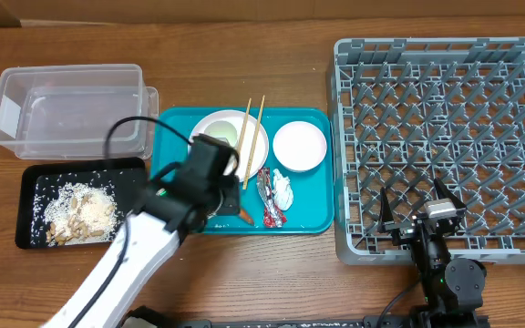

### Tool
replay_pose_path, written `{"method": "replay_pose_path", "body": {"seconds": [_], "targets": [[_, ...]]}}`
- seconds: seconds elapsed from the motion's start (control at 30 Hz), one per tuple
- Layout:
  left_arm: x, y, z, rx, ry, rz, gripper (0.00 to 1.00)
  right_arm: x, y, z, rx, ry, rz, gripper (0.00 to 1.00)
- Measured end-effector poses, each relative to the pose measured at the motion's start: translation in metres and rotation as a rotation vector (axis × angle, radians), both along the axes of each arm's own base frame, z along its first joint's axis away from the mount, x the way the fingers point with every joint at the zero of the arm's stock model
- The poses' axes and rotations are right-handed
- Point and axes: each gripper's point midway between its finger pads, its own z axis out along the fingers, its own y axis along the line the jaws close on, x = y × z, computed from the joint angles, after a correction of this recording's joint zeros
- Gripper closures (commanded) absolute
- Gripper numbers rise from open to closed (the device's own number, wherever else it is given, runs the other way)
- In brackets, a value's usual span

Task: Sort waste into correct bins and load items into the dishwasher
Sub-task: 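Return the empty white bowl to the teal tray with the left gripper, then grasp the carrot on the teal tray with the left gripper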

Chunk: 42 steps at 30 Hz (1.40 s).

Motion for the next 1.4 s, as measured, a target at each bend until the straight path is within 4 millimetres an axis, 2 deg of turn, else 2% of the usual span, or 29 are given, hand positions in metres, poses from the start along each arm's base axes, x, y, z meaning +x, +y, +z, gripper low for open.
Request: {"method": "replay_pose_path", "body": {"seconds": [0.07, 0.13, 0.23, 0.37, 0.6, 0.63, 0.73, 0.83, 0.93, 0.97, 1.0, 1.03, 1.07, 1.13, 1.17, 1.2, 1.23, 1.27, 1.3, 1.33, 1.4], "targets": [[0.002, 0.004, -0.025, 0.076, 0.066, 0.012, 0.96, 0.000, 0.000, 0.000, 0.000, 0.000, 0.000, 0.00], [0.004, 0.007, -0.041, 0.114, 0.108, 0.017, 0.96, 0.000, 0.000, 0.000, -0.001, 0.000, 0.000, 0.00], [0.002, 0.014, -0.079, 0.207, 0.215, 0.026, 0.96, 0.000, 0.000, 0.000, 0.000, 0.000, 0.000, 0.00], [0.006, 0.022, -0.089, 0.265, 0.220, 0.039, 0.96, 0.000, 0.000, 0.000, 0.000, 0.000, 0.000, 0.00], [0.010, 0.029, -0.088, 0.306, 0.195, 0.064, 0.89, 0.000, 0.000, 0.000, 0.000, 0.000, 0.000, 0.00], [0.011, 0.031, -0.088, 0.314, 0.190, 0.067, 0.85, 0.000, 0.000, 0.000, 0.000, 0.000, 0.000, 0.00], [0.013, 0.033, -0.087, 0.322, 0.182, 0.080, 0.58, 0.000, 0.000, 0.000, 0.000, 0.000, 0.000, 0.00], [0.017, 0.033, -0.086, 0.319, 0.166, 0.085, 0.58, 0.000, 0.000, 0.000, 0.000, 0.000, 0.000, 0.00], [0.014, 0.035, -0.081, 0.332, 0.189, 0.086, 0.52, 0.000, 0.000, 0.000, 0.000, 0.000, 0.000, 0.00], [0.017, 0.034, -0.071, 0.332, 0.192, 0.085, 0.46, 0.000, 0.000, 0.000, 0.000, 0.000, 0.000, 0.00], [0.029, 0.026, -0.051, 0.302, 0.159, 0.087, 0.41, 0.000, 0.000, 0.000, 0.000, 0.000, 0.000, 0.00], [0.032, 0.022, -0.041, 0.284, 0.150, 0.090, 0.32, 0.000, 0.000, 0.000, 0.000, 0.000, 0.000, 0.00], [0.035, 0.017, -0.026, 0.254, 0.137, 0.088, 0.00, 0.000, 0.000, 0.000, -0.001, 0.000, 0.000, 0.00], [0.041, 0.005, 0.001, 0.175, 0.090, 0.081, 0.00, 0.000, 0.000, 0.000, 0.000, 0.000, 0.000, 0.00], [0.043, -0.008, 0.015, 0.094, 0.067, 0.069, 0.12, 0.000, 0.000, 0.000, 0.000, 0.000, 0.000, 0.00], [0.043, -0.016, 0.021, 0.049, 0.059, 0.047, 0.39, 0.000, 0.000, 0.000, 0.000, 0.000, 0.000, 0.00], [0.040, -0.026, 0.024, 0.003, 0.067, -0.008, 0.59, 0.000, 0.000, 0.000, 0.000, 0.000, 0.000, 0.00], [0.037, -0.030, 0.023, -0.015, 0.081, -0.026, 0.72, 0.000, 0.000, 0.000, -0.001, 0.000, 0.000, 0.00], [0.034, -0.034, 0.023, -0.038, 0.099, -0.025, 0.90, 0.000, 0.000, 0.000, 0.000, 0.000, 0.000, 0.00], [0.033, -0.035, 0.023, -0.049, 0.108, -0.010, 0.96, 0.000, 0.000, 0.000, 0.000, 0.000, 0.000, 0.00], [0.023, -0.036, 0.014, -0.051, 0.151, 0.072, 0.96, 0.000, 0.000, 0.000, 0.000, 0.000, 0.000, 0.00]]}}
